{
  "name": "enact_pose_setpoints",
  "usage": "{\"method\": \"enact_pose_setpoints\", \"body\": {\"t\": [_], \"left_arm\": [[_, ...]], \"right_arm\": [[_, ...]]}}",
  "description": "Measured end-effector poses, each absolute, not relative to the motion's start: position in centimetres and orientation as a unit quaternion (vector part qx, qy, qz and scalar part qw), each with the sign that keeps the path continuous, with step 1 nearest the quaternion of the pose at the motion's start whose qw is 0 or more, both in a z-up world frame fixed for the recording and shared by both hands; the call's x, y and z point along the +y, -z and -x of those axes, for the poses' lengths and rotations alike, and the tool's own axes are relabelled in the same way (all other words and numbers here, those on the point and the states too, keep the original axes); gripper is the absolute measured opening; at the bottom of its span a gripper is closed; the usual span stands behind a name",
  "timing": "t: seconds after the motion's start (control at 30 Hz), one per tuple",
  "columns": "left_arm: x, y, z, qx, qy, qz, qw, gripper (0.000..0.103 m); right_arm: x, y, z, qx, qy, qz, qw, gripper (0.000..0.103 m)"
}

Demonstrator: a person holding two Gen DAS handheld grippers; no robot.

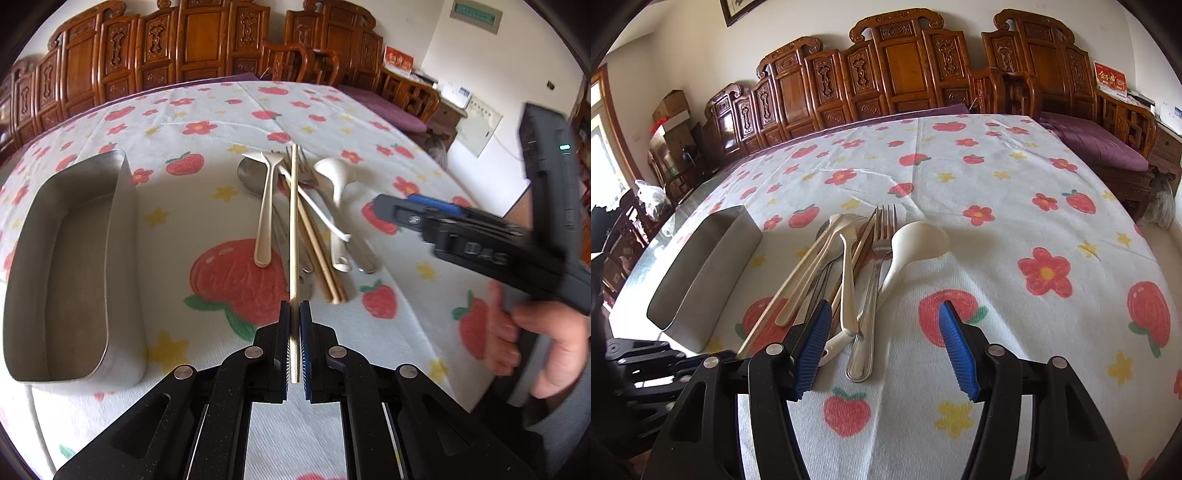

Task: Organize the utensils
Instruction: 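Grasp the white plastic spoon with the right gripper while the left gripper holds the chopstick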

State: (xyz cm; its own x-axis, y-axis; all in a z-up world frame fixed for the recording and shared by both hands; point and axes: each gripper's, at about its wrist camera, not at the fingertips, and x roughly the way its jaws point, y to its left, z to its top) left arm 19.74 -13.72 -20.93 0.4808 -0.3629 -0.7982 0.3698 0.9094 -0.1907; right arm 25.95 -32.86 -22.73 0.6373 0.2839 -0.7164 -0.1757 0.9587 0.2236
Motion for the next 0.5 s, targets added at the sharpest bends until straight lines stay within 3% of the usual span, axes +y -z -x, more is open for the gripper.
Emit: {"method": "enact_pose_setpoints", "body": {"t": [0.5], "left_arm": [[-10.7, 15.0, -18.1, 0.431, 0.203, -0.026, 0.879, 0.004]], "right_arm": [[-33.6, 23.6, -30.1, 0.442, -0.123, -0.116, 0.881, 0.050]]}}
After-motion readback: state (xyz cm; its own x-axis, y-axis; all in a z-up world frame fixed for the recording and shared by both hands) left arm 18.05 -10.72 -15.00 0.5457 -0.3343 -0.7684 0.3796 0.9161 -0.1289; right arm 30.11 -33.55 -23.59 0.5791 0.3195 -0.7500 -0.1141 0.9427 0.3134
